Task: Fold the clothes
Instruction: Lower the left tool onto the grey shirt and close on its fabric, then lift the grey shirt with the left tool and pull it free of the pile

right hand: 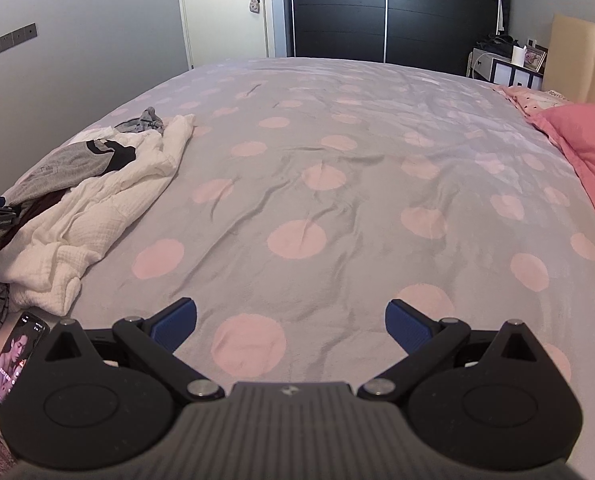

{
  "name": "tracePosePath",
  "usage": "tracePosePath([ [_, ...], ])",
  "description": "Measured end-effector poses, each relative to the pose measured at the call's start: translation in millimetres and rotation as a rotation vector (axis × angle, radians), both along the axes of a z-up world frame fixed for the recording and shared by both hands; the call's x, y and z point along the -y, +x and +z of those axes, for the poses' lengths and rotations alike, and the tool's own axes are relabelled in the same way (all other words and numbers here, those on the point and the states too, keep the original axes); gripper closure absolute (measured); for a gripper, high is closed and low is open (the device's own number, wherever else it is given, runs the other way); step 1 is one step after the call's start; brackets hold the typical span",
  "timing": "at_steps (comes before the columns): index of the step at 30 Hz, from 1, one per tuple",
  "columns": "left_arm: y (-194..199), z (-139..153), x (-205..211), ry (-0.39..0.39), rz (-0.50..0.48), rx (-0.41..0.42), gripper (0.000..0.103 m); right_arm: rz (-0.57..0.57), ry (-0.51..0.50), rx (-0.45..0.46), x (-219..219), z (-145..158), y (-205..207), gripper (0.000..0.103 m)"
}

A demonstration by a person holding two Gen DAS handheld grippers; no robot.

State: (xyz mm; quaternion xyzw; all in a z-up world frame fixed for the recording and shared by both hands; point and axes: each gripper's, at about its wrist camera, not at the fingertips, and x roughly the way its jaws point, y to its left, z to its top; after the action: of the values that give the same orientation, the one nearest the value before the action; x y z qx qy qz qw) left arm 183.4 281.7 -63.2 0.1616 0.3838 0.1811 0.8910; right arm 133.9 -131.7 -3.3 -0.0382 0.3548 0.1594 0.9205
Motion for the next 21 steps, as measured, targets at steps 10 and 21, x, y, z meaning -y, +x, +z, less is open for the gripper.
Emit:
tracePosePath([
  [10, -10, 53, 13, -0.011, -0.004, 0.175, 0.102, 0.008, 0.007, 0.025, -1, 5, -8, 0.001],
  [21, -55, 126, 90, -0.142, -0.272, 0.396, 0.102, 0.016, 0.008, 0.069, -1, 13, -16, 0.001],
])
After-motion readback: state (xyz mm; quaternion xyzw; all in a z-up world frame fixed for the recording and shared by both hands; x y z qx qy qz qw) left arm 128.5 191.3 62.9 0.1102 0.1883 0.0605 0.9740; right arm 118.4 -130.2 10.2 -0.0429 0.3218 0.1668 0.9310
